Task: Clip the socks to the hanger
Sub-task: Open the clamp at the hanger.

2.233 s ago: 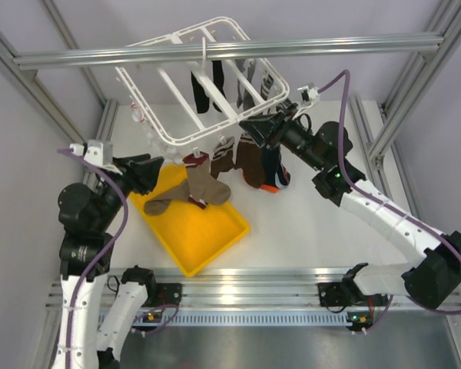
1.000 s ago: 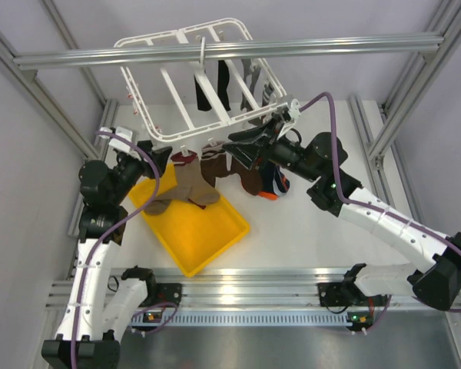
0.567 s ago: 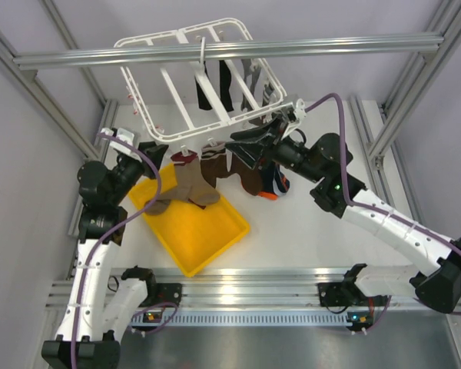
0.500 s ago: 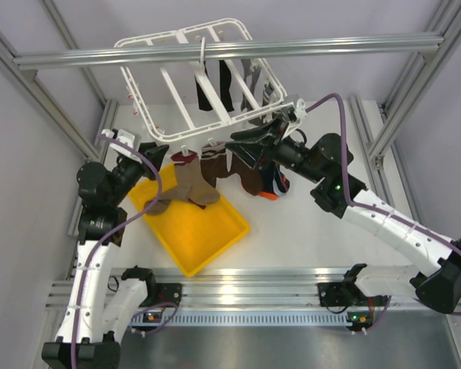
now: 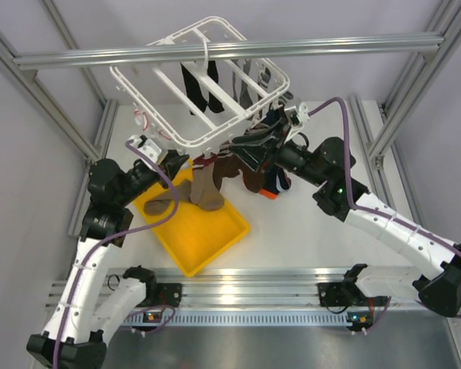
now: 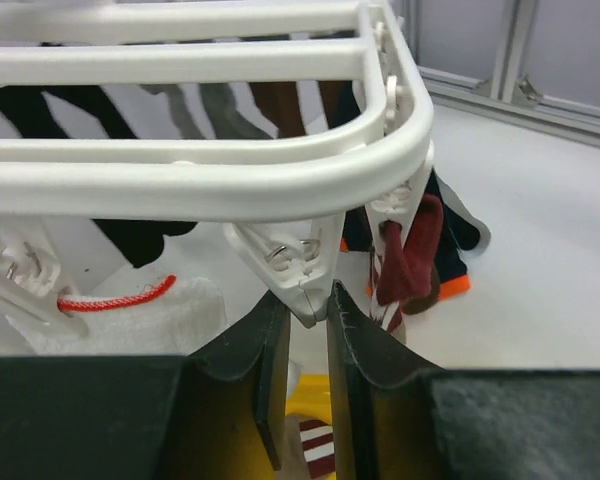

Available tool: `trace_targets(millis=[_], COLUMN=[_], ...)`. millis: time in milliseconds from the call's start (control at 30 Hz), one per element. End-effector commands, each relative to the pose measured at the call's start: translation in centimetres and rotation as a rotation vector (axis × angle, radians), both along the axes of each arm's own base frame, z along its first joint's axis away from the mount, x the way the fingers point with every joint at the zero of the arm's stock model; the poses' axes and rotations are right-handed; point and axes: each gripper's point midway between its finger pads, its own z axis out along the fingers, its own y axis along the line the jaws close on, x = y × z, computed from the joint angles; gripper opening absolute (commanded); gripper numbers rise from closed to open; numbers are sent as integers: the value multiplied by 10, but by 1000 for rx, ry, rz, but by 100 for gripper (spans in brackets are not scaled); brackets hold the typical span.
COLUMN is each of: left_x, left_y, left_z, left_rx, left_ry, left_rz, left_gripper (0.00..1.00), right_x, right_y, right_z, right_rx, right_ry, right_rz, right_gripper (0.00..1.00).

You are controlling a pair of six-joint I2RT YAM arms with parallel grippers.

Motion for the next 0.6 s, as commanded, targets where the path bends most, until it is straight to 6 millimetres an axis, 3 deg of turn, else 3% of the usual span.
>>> trace_targets(millis=[0,67,200,433,567], left_x=[-11,-13,-10,-6,-19], left_y=[-27,-51,-63,-60,-61], left_z=[7,-4,-7,-2,-4], left_rx=[110,202,247,276,257], left_ry=[-84,-108,-114,-138,-156], left_rz=[-76,-83,-85,-11,-49], left_gripper=[1,1,1,0,0], right_x=[-13,-11,-10,-9,-7], right_y=[-7,-7,-6,-5,-3], right_z=[23,22,22,18,14], right_rx=[52,53,53,53,67], right_ry=[-40,-18,-15,13,68], right_rz=[9,7,4,3,11], right_gripper=[32,29,25,24,26])
